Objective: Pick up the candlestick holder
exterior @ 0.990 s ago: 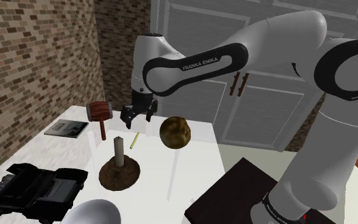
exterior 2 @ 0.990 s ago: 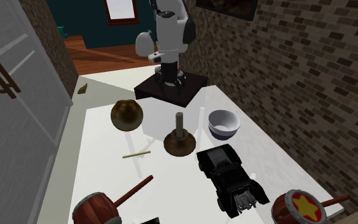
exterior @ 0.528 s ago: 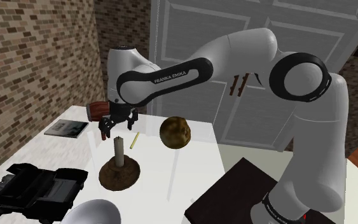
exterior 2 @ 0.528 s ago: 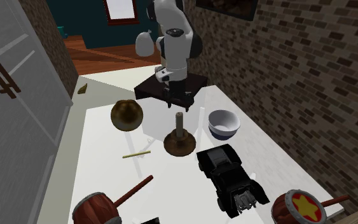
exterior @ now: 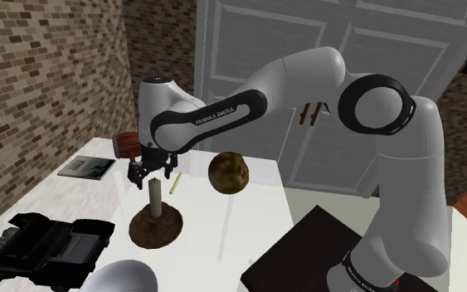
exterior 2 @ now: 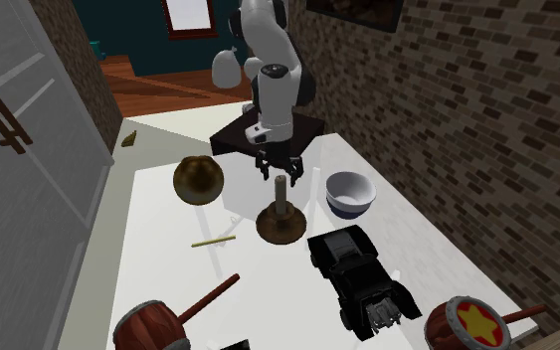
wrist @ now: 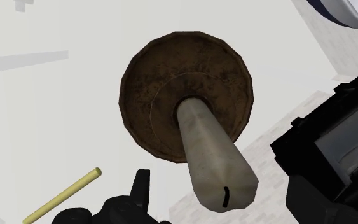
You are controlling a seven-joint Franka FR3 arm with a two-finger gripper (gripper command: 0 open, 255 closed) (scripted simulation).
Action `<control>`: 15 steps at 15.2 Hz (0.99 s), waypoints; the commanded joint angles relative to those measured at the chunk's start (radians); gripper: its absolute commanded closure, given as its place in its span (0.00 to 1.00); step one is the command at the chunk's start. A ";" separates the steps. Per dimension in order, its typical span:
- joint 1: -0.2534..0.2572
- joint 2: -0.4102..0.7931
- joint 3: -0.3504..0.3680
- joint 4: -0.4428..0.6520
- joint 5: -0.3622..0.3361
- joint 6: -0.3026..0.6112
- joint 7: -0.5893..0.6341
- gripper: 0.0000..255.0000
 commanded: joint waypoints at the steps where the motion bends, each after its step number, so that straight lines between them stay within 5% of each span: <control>1: 0.001 0.003 -0.001 -0.007 -0.002 0.010 0.002 0.00; 2: 0.001 0.003 -0.001 -0.005 -0.002 0.008 0.001 1.00; 15: -0.002 -0.020 0.005 0.015 0.009 -0.033 -0.004 1.00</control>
